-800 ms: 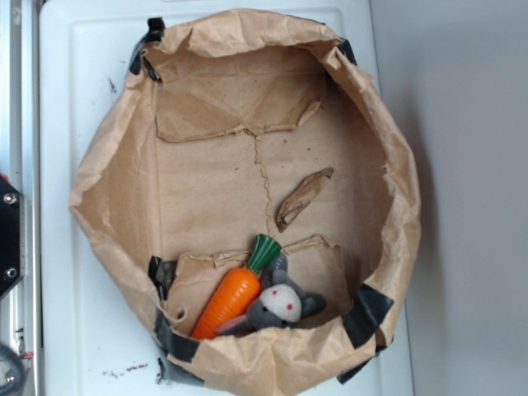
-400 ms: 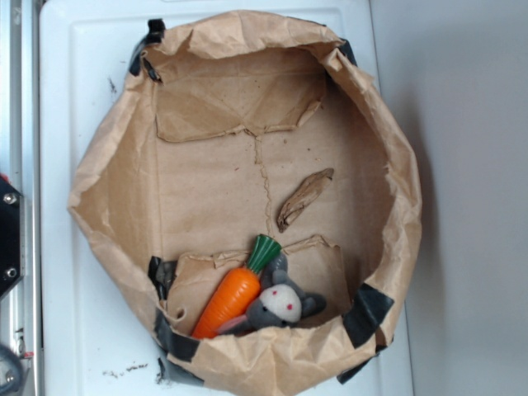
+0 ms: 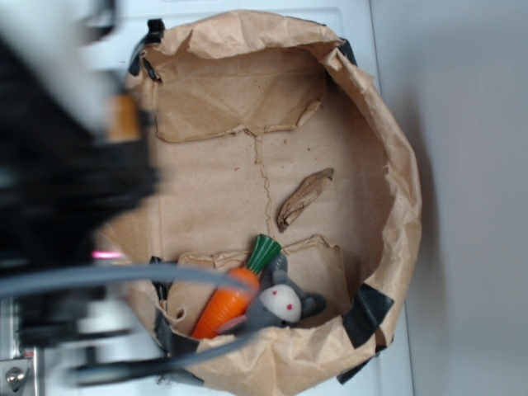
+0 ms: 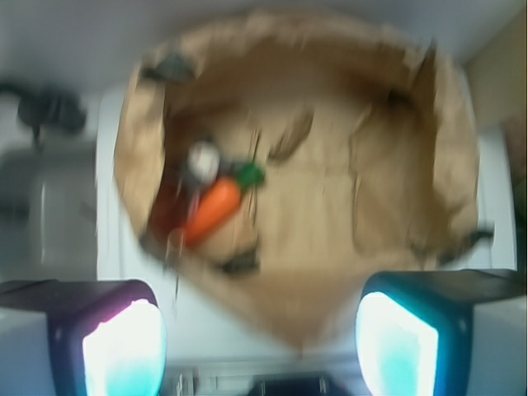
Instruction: Grab the wood chip.
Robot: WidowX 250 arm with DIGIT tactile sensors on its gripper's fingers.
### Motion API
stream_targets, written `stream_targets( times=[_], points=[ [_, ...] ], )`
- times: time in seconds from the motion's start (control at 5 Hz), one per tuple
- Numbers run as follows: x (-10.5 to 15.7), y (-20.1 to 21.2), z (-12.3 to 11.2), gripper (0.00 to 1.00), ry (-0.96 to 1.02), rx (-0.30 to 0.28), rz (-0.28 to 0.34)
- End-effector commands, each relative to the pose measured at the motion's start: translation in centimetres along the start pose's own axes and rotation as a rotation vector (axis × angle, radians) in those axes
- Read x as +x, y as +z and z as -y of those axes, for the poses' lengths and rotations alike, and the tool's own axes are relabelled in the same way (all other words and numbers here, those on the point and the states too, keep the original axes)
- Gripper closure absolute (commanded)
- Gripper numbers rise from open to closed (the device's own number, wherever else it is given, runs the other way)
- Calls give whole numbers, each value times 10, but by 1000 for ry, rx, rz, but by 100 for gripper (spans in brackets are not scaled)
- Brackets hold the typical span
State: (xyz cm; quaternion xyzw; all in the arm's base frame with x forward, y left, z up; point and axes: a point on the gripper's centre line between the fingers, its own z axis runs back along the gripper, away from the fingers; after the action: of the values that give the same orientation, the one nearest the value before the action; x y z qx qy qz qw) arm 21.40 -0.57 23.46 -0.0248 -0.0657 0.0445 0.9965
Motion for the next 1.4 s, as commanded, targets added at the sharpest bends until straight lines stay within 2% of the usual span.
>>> stream_targets(
  times=[0.0,0.2,0.4,0.6,0.8,1.2],
  points=[
    [4,12,2,0,-7,-6,44],
    [4,12,2,0,-7,-6,44],
    [15,-39,-7,0,-56,-53,228],
    [44,-91,-24,0,147,-98,307],
    [52,-124,-31,0,182,-65,292],
    [60,-154,-23,0,261,-34,205]
  ],
)
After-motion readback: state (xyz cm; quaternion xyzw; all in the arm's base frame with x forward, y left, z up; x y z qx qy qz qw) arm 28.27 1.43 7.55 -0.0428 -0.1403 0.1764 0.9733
